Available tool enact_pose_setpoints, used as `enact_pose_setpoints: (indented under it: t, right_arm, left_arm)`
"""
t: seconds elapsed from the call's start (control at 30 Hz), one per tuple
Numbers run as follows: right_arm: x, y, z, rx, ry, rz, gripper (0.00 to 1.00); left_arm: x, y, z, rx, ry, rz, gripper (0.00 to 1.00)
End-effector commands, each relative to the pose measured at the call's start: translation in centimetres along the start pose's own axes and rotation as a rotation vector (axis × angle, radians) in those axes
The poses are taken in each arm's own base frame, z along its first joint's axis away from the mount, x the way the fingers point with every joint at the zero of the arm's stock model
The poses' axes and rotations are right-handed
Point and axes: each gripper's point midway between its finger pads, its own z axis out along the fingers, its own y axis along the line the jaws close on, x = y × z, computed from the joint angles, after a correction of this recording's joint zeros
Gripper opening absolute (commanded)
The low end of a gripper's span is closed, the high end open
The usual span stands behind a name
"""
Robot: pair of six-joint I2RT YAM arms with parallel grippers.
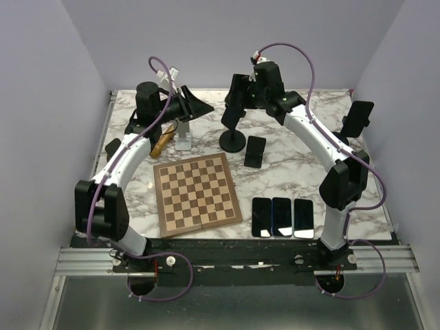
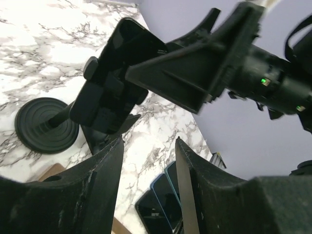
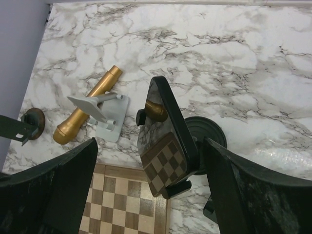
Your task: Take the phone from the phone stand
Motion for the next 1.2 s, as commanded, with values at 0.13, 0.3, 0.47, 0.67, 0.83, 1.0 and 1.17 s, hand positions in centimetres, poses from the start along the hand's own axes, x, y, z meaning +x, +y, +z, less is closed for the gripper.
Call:
enact_pose_setpoints:
  t: [0.13,0.3,0.47,0.67,0.83,1.0,1.17]
  right_arm:
    - [-0.9,1.1,0.5,-0.162,-0.015,-0.075,0.63]
    - [-1.0,0.9,0.7,-0.311,0.001,-0.096,0.33]
    - [-0.3,1.5,0.9,-0.571,0.099,-0.127,0.12]
    - [0.1,2.5,-0.2,-0.891,0.213,-0.104,0.01]
    - [1.5,3.4,-1.3,-1.046,0.290,-0.078,0.01]
    - [2.0,2.7,-0.6,-0.972,0.294,-0.069,0.01]
    - [0.4,0.0,2.9,-0.521,0.201,-0.058,0.65]
  left_arm:
    - [0.8,-2.0,-5.7,-0.136,0.014,0.179,0.55]
    - [1.3,-1.7,-7.5,-0.179,-0.037,0.287,0.55]
    - [1.1,-2.0,-7.5,-0.165,-0.035,0.296,0.54]
    - [0.6,-1.3,-7.8,-0.163,-0.059,0.264,0.54]
    - [0.5,-1.2,-8.0,-0.164,-0.067,0.265,0.54]
    - [0.5,-1.3,-8.0,-0.160,-0.075,0.264,0.54]
    - [0.5,-1.2,-8.0,-0.165,-0.078,0.262,0.54]
